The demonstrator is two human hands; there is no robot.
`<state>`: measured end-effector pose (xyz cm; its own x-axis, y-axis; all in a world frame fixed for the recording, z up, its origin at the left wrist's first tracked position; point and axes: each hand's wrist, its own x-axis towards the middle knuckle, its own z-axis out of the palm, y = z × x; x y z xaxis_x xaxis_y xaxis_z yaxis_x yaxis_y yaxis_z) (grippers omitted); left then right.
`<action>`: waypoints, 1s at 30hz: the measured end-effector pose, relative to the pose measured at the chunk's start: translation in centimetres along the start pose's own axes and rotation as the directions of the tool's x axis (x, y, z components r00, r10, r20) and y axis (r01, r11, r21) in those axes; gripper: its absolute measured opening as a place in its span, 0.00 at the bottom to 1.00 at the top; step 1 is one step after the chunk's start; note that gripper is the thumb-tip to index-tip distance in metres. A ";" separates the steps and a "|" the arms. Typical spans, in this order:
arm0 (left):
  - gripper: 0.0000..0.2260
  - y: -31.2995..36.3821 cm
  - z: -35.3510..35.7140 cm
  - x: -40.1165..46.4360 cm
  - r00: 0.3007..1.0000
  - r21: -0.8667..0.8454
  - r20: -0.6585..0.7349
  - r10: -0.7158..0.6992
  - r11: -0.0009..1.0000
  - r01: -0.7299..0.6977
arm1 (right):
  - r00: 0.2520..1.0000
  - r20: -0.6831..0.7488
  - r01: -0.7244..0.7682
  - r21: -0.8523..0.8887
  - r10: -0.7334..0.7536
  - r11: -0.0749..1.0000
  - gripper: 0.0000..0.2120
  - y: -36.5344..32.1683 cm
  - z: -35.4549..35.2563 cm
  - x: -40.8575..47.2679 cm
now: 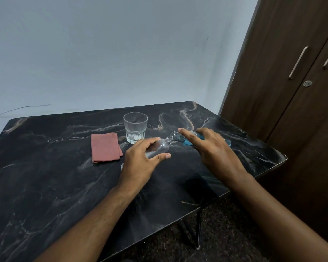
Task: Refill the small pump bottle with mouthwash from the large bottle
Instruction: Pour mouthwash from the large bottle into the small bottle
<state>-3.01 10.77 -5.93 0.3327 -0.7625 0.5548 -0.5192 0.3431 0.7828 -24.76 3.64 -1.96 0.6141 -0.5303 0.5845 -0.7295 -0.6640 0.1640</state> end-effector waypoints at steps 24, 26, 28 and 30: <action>0.23 0.0 0.0 0.0 1.000 -0.016 -0.026 0.005 1.000 -0.005 | 0.996 0.024 0.086 -0.073 -0.084 0.994 0.43 0.3 -1.1 1.1; 0.23 0.0 0.0 0.0 1.000 -0.020 -0.026 0.005 1.000 -0.005 | 0.996 0.027 0.089 -0.075 -0.088 0.993 0.43 0.3 -1.1 1.2; 0.23 0.1 -0.1 -0.1 1.000 -0.025 -0.024 0.004 1.000 -0.004 | 0.996 0.032 0.090 -0.074 -0.088 0.993 0.43 0.2 -1.2 1.2; 0.23 0.2 -0.1 -0.1 1.000 -0.023 -0.026 0.005 1.000 -0.006 | 0.995 0.034 0.091 -0.075 -0.089 0.993 0.42 0.2 -1.4 1.2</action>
<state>-3.05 10.94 -5.82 0.3500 -0.7464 0.5660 -0.5028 0.3601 0.7858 -24.55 3.59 -0.10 0.6863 -0.4871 0.5401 -0.6911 -0.6680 0.2758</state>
